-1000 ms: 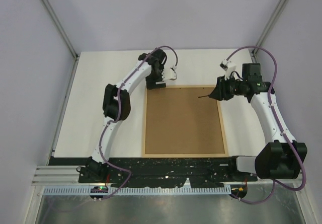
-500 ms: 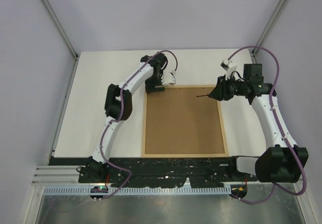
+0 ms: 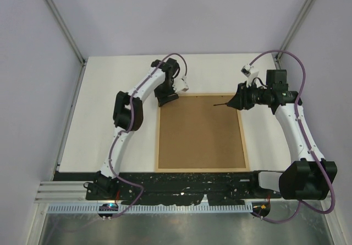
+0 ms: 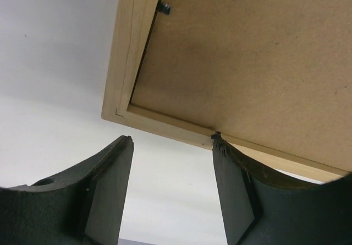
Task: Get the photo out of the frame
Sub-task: Adjust the photo frame at the center of the board.
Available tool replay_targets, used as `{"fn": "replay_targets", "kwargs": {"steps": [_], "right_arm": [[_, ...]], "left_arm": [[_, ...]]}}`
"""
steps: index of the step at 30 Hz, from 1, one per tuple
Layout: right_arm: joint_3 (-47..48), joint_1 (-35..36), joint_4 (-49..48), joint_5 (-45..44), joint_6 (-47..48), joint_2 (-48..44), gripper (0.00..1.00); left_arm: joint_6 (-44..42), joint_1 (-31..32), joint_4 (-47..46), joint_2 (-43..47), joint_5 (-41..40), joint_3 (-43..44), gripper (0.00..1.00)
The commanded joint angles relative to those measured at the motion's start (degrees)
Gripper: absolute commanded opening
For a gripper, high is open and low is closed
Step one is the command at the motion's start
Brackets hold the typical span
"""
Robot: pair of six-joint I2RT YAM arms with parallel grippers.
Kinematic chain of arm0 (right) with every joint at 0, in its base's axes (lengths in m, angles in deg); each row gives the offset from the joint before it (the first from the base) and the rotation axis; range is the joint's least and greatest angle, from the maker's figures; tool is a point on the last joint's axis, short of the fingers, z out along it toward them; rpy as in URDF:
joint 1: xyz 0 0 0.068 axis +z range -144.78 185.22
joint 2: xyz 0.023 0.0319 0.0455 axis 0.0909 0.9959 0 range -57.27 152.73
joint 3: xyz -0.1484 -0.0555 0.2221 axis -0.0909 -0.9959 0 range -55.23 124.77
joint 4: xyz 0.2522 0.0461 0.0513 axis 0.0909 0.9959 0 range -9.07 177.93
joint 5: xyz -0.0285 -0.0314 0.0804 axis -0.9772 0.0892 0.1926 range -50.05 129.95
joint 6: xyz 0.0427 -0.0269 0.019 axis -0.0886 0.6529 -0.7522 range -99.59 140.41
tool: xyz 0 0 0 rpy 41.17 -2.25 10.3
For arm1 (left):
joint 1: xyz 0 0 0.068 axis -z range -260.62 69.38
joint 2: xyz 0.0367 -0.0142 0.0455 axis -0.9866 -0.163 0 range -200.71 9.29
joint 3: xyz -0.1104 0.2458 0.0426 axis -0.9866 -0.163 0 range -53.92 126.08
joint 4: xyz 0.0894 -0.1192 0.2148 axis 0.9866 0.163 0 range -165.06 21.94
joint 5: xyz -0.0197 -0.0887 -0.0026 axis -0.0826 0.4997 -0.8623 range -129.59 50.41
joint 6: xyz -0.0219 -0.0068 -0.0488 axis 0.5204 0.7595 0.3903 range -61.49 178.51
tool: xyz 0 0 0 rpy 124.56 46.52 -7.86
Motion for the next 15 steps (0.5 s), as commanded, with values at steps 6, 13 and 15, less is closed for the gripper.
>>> {"fn": "replay_targets", "kwargs": {"steps": [6,13,15], "right_arm": [[1.06,0.02,-2.1,2.66,-1.02,-3.12,0.08],[0.89,0.02,-2.1,3.01,-1.02,-3.48,0.08],[1.06,0.02,-2.01,2.92,-1.02,-3.74,0.08]], "left_arm": [[11.52,-4.12,0.8,4.35,1.74,-6.15,0.57],[14.87,-4.56,-4.83,11.31,7.71,-5.46,0.59],[13.82,-3.86,-4.48,10.79,8.17,-4.05,0.59]]}}
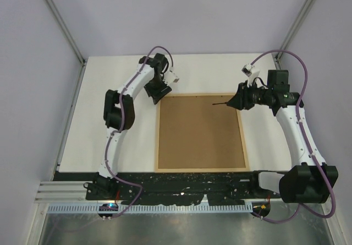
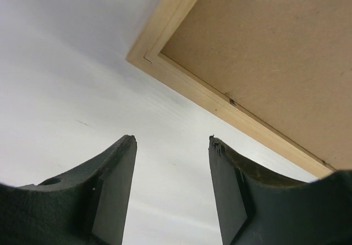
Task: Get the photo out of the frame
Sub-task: Adjust the photo frame at the center of the board.
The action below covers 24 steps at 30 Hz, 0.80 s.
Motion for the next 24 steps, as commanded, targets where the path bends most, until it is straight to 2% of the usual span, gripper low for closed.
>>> {"fn": "replay_targets", "kwargs": {"steps": [1,8,19,23,24], "right_arm": [[1.06,0.02,-1.58,1.45,-0.6,-2.17,0.08],[1.24,0.02,-1.22,1.89,-0.43,-2.52,0.08],[2.29,0.02,-1.14,4.09,-0.95,-2.17,0.08],[2.29,0.02,-0.78,4.62,-0.78,-2.61,0.08],[2.29,0.02,-0.78,4.97,-0.78,-2.69,0.08]], "left_arm": [[0.05,1.62,-2.03,4.49,3.26,3.78,0.6],[-2.95,5.32,1.04,-2.27,-3.95,4.4,0.62],[3.19,6.12,3.86,-3.42,-12.74,0.19,0.61],[9.34,2.78,5.52,-1.5,-10.74,-4.29,0.61],[10.22,1.99,5.88,-0.79,-8.99,-5.87,0.58]]}}
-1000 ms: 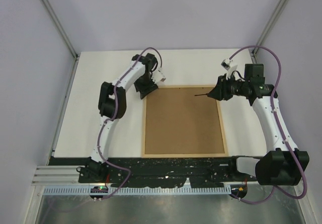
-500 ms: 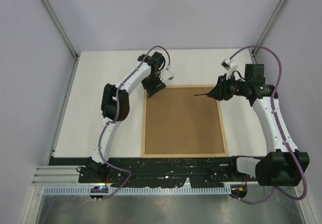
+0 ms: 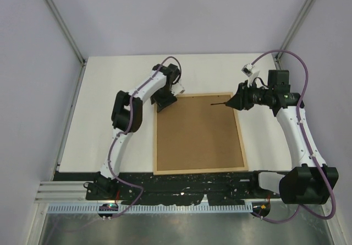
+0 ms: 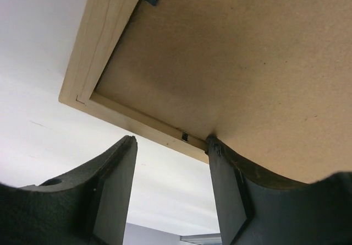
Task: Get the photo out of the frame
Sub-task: Adjust the photo frame at the center of the board.
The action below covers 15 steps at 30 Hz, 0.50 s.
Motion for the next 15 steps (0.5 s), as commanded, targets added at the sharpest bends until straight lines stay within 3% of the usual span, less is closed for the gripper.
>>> {"fn": "replay_targets", "kwargs": {"steps": [1,9,12,15], "right_arm": [[2.29,0.02,-0.85,2.46,-0.28,-2.24,0.08],[3.17,0.11,-0.67,4.48,-0.63,-2.15,0.08],[2.91,0.11,-0.76,4.83,-0.8,-2.15,0.08],[2.56,0.11,-0.67,4.57,-0.8,-2.67,0.08]], "left_arm": [[7.32,-4.83,4.48,3.34,2.26,-6.75,0.58],[11.37,-6.16,1.67,15.03,13.07,-26.26,0.54],[11.99,-6.25,0.8,18.02,14.76,-26.81,0.52],[11.38,-6.77,-0.44,21.01,13.53,-20.86,0.56]]}}
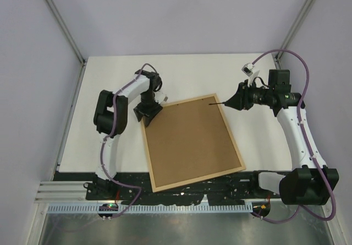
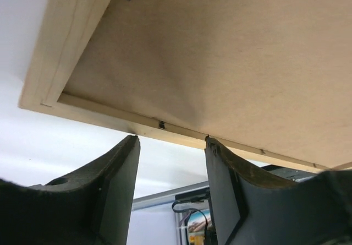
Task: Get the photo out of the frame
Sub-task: Adjust the photo frame at the center of the board.
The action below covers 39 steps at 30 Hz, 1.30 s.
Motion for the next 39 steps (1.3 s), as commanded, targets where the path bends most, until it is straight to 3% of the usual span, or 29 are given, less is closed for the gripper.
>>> {"fn": "replay_targets", "kwargs": {"steps": [1,4,7,9,15,20,26,32,39], "right_arm": [[1.97,0.11,-0.96,1.57,-0.54,-2.3,0.08],[2.14,0.11,-0.7,0.96,-0.45,-2.74,0.08],[2.14,0.02,-0.69,0.69,-0.37,-3.18,0.08],[2.32,0.02,-0.43,0.34,-0.28,-3.36,0.08],[2.58,0.02,1.06,-1.06,2.0,-3.01,0.08],[0.39,0.11,1.07,-6.41,5.87,0.41,0.08],[-4.27,5.28,-10.09,-22.58,6.57,7.43,0.08],[0.81,8.02,-14.93,-30.24,6.14,20.43,0.08],[5.3,9.6,-19.76,-37.71,6.92,28.8,0.08]], "left_arm": [[0.03,0.11,-1.03,6.74,3.12,9.42,0.58],[-4.35,0.02,0.9,4.65,4.78,23.02,0.67],[-12.33,1.16,7.12,-3.42,5.93,36.57,0.77],[-18.4,2.39,8.99,-8.44,2.0,41.96,0.82],[-30.11,5.11,5.92,-11.53,-1.36,36.8,0.91],[-30.38,5.12,7.32,-15.22,-1.1,40.39,0.93],[-29.51,5.12,7.06,-15.23,-0.84,37.15,0.93],[-28.63,4.68,8.9,-16.02,1.62,36.88,0.9],[-29.06,3.98,11.28,-15.67,5.75,34.69,0.85]]}}
